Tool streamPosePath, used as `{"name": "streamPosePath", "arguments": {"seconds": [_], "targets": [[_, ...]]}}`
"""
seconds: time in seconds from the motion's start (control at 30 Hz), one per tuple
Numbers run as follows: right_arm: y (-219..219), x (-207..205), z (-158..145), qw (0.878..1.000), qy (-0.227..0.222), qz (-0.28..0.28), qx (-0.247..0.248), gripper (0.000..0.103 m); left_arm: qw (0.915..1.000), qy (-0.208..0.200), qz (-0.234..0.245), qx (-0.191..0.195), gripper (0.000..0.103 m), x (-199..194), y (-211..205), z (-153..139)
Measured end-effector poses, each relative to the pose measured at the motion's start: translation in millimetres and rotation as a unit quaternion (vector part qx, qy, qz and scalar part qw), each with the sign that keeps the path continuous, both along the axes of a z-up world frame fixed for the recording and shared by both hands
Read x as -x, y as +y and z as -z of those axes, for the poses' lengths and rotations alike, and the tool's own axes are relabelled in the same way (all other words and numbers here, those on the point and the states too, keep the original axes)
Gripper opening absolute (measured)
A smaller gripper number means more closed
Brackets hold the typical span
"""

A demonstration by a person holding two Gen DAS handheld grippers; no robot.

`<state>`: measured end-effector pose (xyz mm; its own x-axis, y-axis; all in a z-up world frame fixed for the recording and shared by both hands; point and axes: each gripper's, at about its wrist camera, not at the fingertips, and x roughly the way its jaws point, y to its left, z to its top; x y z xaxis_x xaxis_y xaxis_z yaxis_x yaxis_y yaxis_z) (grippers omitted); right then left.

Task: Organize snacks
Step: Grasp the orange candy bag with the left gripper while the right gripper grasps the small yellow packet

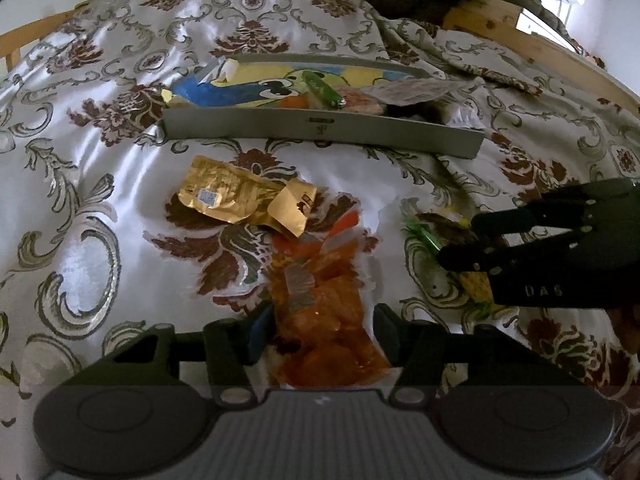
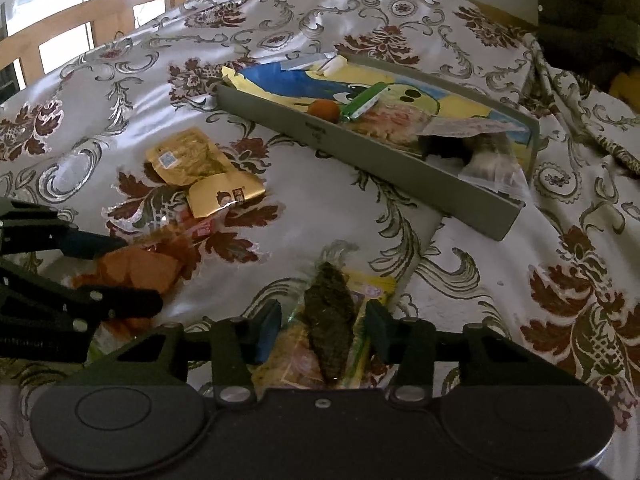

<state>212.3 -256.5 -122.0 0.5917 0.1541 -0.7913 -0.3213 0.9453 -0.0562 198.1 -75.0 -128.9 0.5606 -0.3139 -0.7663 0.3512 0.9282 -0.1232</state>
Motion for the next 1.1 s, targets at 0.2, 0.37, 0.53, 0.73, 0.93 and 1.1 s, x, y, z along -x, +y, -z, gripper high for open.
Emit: {"name": "streamPosePath", "arguments": {"seconds": [0.2, 0.37, 0.53, 0.73, 0.93, 1.1], "targets": [[6.4, 2.0, 2.5, 1.000, -0.002, -0.007, 0.021, 0.046, 1.0000, -0.004, 0.000, 0.009, 0.048, 1.3, 1.7, -2.5], [6.3, 3.2, 2.9, 1.000, -0.004, -0.009, 0.022, 0.045, 0.9999, -0.007, 0.004, 0.008, 0.047, 2.8, -1.1, -2.8], [9.9, 5.6, 0.5, 0.999, -0.013, -0.015, 0.026, 0.040, 0.9999, -0.006, 0.002, 0.011, 0.046, 3.0, -0.3, -3.6], [6.8, 4.3, -3.0, 1.000, -0.010, -0.006, 0.013, 0.038, 0.9999, -0.005, -0.001, 0.013, 0.046, 2.8, 0.5, -4.7], [-10.6, -1.3, -14.9, 0.998, 0.000, 0.040, -0.050, 0.036, 0.9997, -0.001, -0.007, 0.025, 0.045, 2.0, 3.1, -7.4], [-26.3, -8.5, -14.1, 0.991, 0.031, 0.072, -0.105, 0.037, 0.9994, 0.004, -0.006, 0.034, 0.038, 0.4, 3.9, -6.7]]}}
